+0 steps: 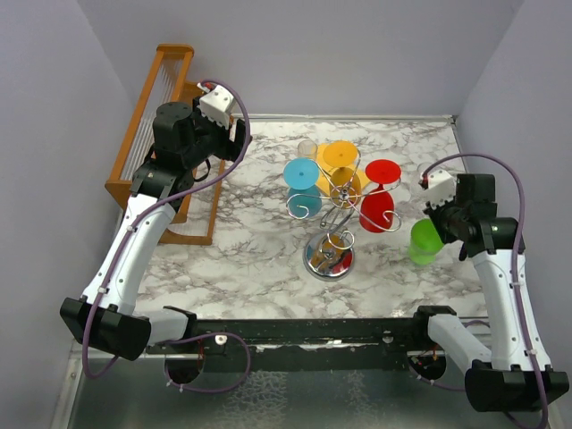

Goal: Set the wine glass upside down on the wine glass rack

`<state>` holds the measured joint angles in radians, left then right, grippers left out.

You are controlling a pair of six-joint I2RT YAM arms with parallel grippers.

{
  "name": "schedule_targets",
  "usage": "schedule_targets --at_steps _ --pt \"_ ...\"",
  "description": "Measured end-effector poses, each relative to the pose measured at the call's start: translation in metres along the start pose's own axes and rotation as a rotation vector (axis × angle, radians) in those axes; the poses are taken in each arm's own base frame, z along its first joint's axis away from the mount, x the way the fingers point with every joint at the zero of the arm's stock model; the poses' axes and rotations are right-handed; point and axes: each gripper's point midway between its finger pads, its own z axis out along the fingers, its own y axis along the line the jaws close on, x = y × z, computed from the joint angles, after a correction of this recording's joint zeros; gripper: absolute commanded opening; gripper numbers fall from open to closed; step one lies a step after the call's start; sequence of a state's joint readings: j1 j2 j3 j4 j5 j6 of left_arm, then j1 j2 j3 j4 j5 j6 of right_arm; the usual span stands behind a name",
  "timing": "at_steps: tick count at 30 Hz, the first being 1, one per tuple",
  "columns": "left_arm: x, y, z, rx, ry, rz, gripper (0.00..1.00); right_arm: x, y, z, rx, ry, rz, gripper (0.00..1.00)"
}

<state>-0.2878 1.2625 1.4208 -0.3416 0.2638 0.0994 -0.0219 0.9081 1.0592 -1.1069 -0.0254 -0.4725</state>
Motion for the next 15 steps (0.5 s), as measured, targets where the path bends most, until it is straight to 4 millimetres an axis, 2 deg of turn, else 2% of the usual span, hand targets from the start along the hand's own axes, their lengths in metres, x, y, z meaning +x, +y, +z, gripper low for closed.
schedule_targets --at_steps 4,7,15 --pt "0.0 0.0 0.0 0.0 -0.001 0.001 0.73 0.004 -0.03 -0.008 0.153 0.051 -0.014 0.01" --pt "0.0 0.0 0.0 0.0 -0.001 0.001 0.73 -0.003 -0.048 -0.019 0.235 0.055 -0.025 0.01" --pt "0.0 0.0 0.0 0.001 -0.002 0.0 0.73 -0.073 -0.11 -0.06 0.464 -0.096 -0.031 0.01"
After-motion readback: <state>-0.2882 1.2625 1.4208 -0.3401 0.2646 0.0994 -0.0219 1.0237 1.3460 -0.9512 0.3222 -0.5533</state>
